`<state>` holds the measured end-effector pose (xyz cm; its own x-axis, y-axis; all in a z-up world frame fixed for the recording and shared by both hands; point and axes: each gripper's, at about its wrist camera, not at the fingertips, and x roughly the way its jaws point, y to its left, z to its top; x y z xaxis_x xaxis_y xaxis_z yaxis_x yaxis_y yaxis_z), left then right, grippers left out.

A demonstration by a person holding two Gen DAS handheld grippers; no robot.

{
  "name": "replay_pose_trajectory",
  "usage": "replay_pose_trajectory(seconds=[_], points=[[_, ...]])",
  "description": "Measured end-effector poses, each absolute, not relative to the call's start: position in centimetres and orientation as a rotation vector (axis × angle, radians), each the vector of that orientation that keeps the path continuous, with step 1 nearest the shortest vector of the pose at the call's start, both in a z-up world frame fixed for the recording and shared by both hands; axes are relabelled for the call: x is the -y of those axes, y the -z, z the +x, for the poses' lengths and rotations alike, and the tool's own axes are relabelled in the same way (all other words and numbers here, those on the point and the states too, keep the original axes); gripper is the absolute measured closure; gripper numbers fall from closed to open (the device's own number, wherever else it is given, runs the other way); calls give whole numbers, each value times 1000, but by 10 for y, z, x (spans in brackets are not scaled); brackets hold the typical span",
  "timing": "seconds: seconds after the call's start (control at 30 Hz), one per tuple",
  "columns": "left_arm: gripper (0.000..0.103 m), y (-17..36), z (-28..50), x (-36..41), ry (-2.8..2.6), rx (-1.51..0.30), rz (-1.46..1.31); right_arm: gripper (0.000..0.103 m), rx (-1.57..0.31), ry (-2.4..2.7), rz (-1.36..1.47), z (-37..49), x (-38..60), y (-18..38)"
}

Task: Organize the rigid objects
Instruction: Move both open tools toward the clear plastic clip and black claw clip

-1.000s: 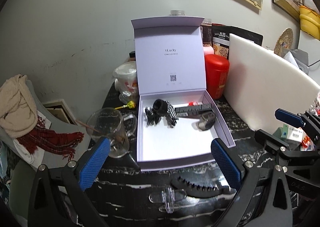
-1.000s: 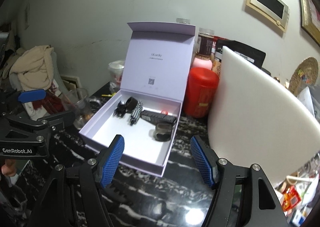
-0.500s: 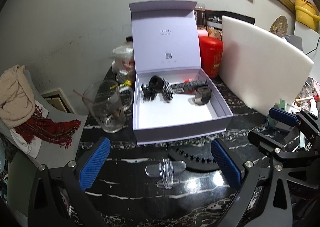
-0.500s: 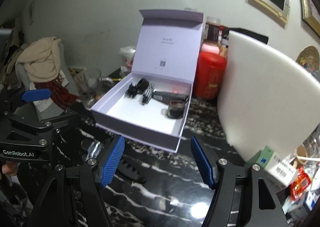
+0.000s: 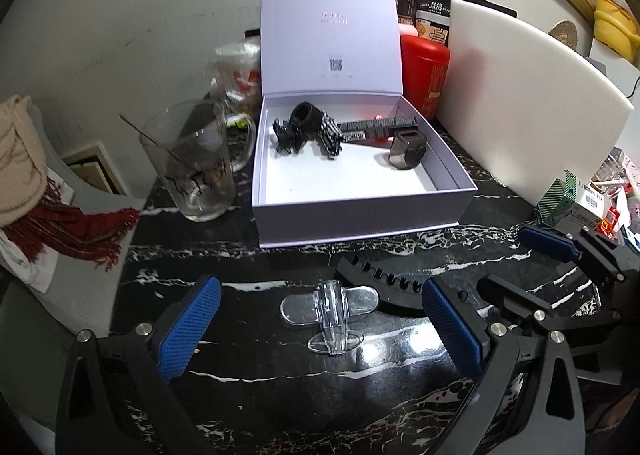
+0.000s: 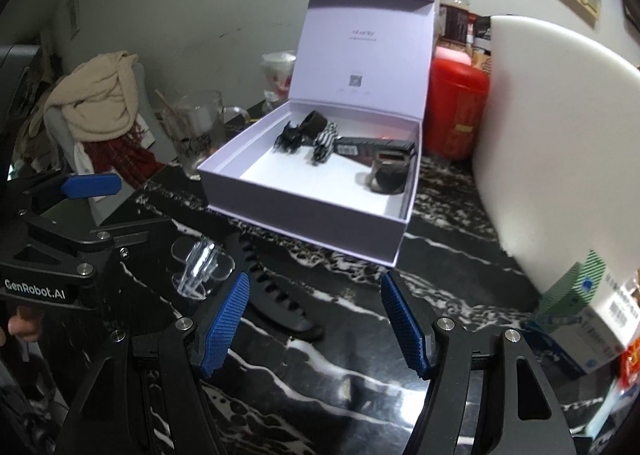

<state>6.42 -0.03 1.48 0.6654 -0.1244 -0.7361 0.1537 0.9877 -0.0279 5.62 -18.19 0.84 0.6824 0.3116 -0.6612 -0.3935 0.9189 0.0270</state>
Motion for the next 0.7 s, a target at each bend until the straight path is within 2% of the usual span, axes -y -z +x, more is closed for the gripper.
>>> replay_pose_trajectory(seconds=[0.13, 0.2, 0.7], points=[[0, -4, 67, -5, 179, -841, 1, 33, -735, -421, -127, 59, 177, 4], [0, 1, 68, -7, 186, -846, -15, 29, -749, -429, -129, 61, 175, 10], [1, 23, 79, -12, 216, -857, -38, 29, -821, -488, -212, 90, 150, 47]])
